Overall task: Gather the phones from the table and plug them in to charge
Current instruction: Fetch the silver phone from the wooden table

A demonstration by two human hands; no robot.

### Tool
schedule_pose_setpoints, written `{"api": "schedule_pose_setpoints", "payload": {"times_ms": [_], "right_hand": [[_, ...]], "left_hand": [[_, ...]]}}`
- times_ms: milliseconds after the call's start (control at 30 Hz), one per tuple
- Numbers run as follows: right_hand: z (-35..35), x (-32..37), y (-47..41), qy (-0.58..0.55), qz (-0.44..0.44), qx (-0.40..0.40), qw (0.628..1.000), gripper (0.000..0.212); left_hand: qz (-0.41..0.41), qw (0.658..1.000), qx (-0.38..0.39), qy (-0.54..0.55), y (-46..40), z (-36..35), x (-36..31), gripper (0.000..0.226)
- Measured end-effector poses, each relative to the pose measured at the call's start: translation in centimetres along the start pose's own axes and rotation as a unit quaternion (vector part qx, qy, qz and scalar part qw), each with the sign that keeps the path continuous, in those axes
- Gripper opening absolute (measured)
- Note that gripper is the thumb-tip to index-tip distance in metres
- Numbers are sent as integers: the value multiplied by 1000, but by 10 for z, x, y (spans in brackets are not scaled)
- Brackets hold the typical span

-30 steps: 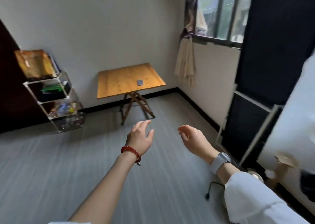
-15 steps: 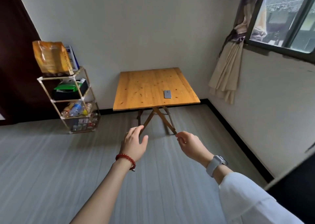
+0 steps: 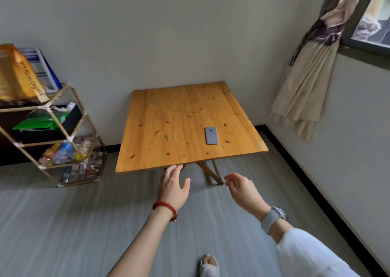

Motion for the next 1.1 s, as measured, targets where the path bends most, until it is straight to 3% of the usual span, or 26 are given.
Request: {"api": "schedule_pose_setpoints", "payload": {"times_ms": [200, 500, 733, 867, 967, 1100], "right_hand": [[-28, -15, -158, 1, -52, 31, 998, 25], [-77, -57, -302, 21, -157, 78, 984, 36], [-107, -88, -388, 67, -255, 19, 965, 45], [-118, -103, -421, 109, -342, -13, 933, 55], [-126, -107, -427, 149, -380, 0, 913, 64], [-127, -116, -428, 144, -406, 3, 902, 75]], "left_hand": [[47, 997, 54, -30, -147, -31, 25, 47], [93, 978, 176, -67, -276, -95, 77, 50], [45, 949, 275, -145, -379, -152, 109, 56], [-20, 920, 321, -224, -421, -185, 119, 75], [-55, 901, 331, -277, -436, -203, 123, 91], [-63, 900, 312, -298, -435, -213, 131, 98]]}}
Point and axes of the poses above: each hand's wrist, its own y-axis away from the middle knuckle, its own z-axis out of the back of the hand, x = y × z, the point moved 5 cm from there along -y, towards the middle knuckle, and after that the axes turned 10 degrees about -y, right-handed, at the moved point
